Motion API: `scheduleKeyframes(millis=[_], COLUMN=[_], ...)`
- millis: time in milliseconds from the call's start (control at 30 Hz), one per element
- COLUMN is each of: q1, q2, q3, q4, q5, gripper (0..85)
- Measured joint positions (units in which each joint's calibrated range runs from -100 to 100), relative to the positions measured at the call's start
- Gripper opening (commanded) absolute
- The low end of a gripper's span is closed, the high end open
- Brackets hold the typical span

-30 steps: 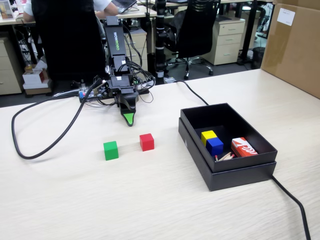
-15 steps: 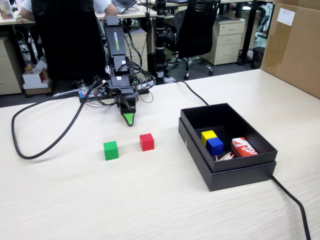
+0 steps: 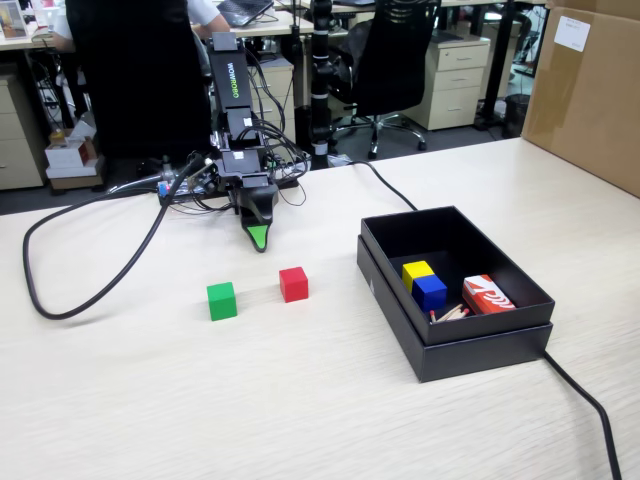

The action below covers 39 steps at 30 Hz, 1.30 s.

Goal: Put the green cube on top of the red cube

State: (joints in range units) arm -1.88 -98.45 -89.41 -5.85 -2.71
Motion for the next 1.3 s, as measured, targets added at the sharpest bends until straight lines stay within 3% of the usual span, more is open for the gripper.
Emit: scheduleKeyframes(millis=[500, 900, 1300], q1=[-4.59, -8.4, -9.62], q2=[23.3, 58.9, 80.65], q3=[40.71, 65.63, 74.85], q4=[-36.7, -37.71, -40.26], q5=[-0.44, -6.74, -7.18], gripper=[47.3, 47.2, 44.8])
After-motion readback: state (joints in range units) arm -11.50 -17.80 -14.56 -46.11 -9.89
